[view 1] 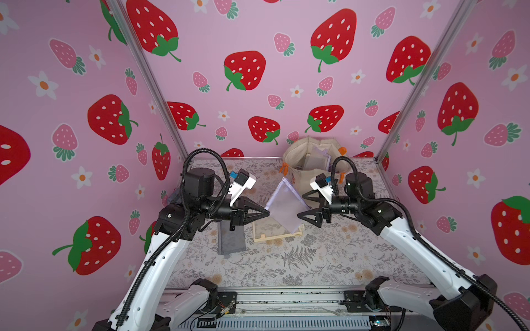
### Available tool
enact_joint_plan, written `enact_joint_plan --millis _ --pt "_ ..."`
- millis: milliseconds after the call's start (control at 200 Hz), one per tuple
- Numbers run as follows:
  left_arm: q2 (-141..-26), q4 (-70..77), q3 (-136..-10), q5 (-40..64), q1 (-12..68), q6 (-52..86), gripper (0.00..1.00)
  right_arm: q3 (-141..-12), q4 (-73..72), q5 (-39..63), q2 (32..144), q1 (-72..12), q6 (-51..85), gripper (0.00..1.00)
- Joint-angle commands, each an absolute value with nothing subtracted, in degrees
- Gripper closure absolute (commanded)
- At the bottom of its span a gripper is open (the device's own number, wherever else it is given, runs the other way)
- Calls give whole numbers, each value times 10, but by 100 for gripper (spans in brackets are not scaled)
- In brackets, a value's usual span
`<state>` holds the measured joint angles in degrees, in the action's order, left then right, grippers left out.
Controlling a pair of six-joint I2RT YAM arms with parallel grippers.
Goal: Put the pencil pouch into the canvas bag
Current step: Pick up the pencil pouch from the center of the board.
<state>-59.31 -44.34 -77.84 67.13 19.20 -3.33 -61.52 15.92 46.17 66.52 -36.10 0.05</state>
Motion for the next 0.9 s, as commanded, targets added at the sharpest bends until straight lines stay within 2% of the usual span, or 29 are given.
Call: enact_joint_plan --millis 0,350,460,570,705,750,885,895 --pt "-592 -454 -804 709 196 -52 100 -633 145 488 665 -369 -26 5" --pt "-590 -461 -811 735 197 -59 100 -629 143 519 657 -373 -39 22" --pt "-594 -461 -810 731 196 -59 100 -623 136 521 649 -373 -37 39" --pt "-594 -444 -803 705 197 -47 100 -615 134 515 641 -373 -37 69" --pt "-590 -400 -779 639 196 -6 100 -612 135 500 636 -373 -31 95" --pt "-588 -378 -767 619 195 10 100 -614 135 491 638 -373 -25 100" --pt "-570 -277 -715 575 196 84 100 -621 135 465 638 -373 -13 100" --pt "-569 -273 -713 569 196 88 97 -621 135 463 637 -372 -13 100"
